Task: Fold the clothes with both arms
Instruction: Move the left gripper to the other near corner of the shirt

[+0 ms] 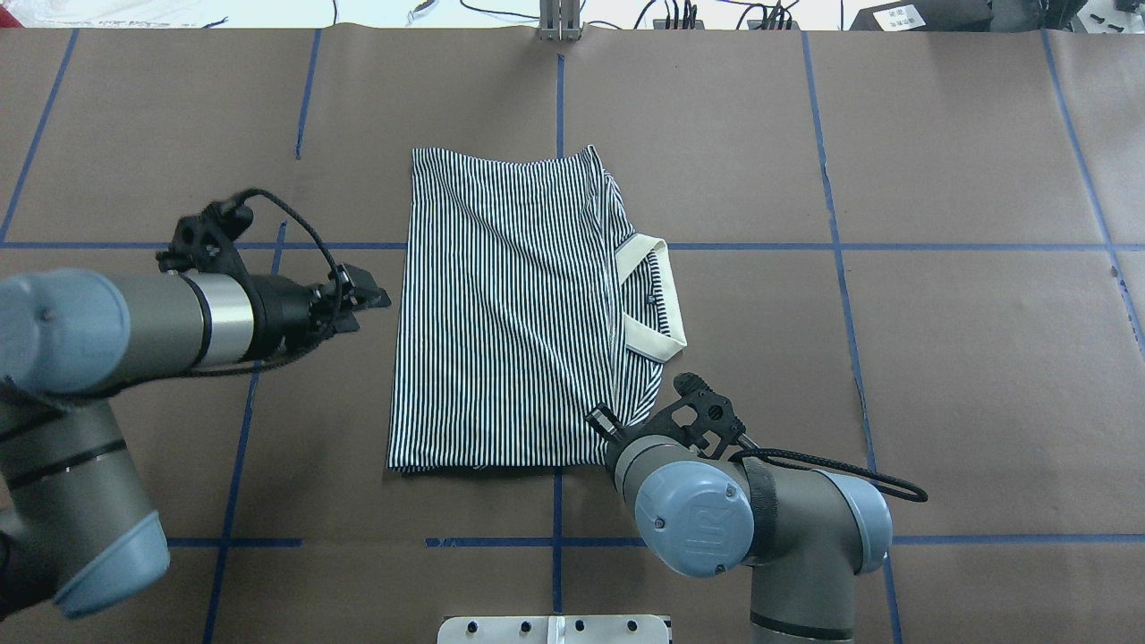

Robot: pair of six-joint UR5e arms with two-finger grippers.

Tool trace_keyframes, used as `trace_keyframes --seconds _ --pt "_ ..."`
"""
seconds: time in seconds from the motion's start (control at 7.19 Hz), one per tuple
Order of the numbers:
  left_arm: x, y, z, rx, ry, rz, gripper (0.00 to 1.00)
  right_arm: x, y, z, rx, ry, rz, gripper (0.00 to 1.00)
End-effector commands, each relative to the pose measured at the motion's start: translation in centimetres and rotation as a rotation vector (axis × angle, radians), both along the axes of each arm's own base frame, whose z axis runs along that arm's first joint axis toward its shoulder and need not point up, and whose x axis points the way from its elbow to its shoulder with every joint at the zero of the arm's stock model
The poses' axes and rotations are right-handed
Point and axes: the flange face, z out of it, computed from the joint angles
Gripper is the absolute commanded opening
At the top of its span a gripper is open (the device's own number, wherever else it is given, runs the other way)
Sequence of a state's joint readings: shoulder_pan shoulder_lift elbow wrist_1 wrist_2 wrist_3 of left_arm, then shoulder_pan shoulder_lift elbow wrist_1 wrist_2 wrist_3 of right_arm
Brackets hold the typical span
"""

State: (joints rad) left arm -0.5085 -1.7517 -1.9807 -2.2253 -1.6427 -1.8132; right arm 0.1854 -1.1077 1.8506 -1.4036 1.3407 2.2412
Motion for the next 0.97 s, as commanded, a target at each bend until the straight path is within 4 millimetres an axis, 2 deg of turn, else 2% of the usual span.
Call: trace_keyframes --seconds 0.0,0.14,0.28,0.56,0.83 --pt "5.2 6.9 2.1 -0.078 -0.049 -0.021 0.57 0.2 0.0 -0.2 0.002 -0.004 0.001 0.0" --pt "5.7 7.3 2.5 -0.082 -0.064 -0.011 0.57 0.2 0.0 -0.2 0.002 -0.004 0.001 0.0" --pt "7.0 7.8 3.9 -0.089 -0.093 0.001 0.57 0.2 0.0 -0.2 0.002 -0.004 0.001 0.0" --pt "8.0 8.4 4.7 -0.093 -0.112 0.017 0.57 0.1 0.1 -0.2 0.001 -0.006 -0.001 0.0" --pt "8.6 9.5 4.7 -0.092 -0.113 0.038 0.56 0.1 0.1 -0.2 0.002 -0.005 0.0 0.0"
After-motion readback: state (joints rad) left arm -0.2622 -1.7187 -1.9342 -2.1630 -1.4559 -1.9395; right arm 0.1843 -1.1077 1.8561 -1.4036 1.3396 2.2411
